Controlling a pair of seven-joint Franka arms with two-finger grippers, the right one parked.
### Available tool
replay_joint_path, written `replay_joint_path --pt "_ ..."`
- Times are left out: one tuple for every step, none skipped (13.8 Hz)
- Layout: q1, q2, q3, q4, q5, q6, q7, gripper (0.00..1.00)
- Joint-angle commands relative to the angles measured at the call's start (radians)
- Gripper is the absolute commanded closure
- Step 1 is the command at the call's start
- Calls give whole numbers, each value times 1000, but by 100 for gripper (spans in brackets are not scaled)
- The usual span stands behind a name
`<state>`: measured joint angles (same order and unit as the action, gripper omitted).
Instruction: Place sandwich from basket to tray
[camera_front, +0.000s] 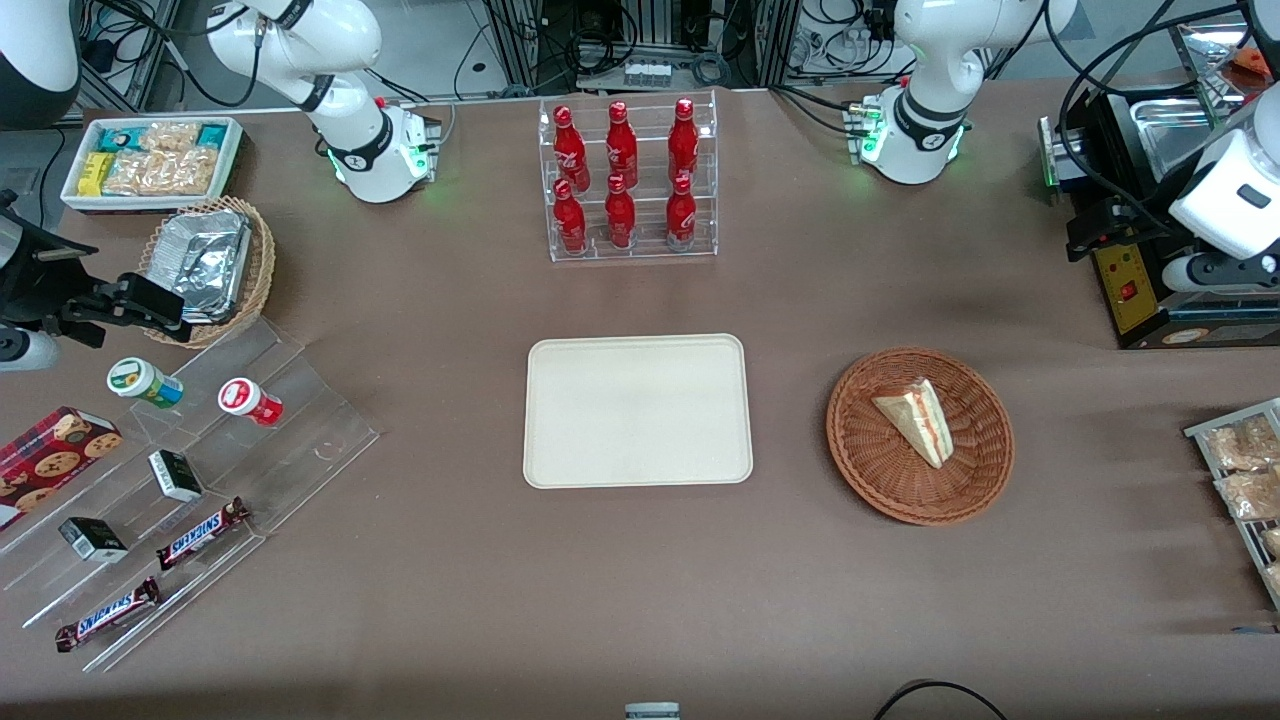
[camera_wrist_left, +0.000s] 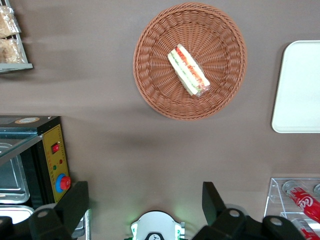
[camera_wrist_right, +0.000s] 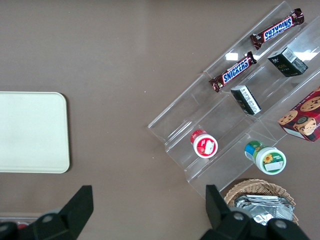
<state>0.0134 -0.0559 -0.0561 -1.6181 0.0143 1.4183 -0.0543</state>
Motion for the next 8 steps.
replay_joint_path --pt "14 7 -5 29 -8 -22 17 0" --pt "14 11 -5 30 -8 -21 11 0" --pt "14 22 -5 29 -5 -18 5 0" --pt "14 34 -5 24 -2 -10 2 0" --pt "13 60 -5 24 13 1 -1 0" --pt "11 88 -5 18 31 26 -12 0" --pt "11 111 -5 9 33 51 -45 0" --pt "10 132 -5 -6 35 88 -92 0"
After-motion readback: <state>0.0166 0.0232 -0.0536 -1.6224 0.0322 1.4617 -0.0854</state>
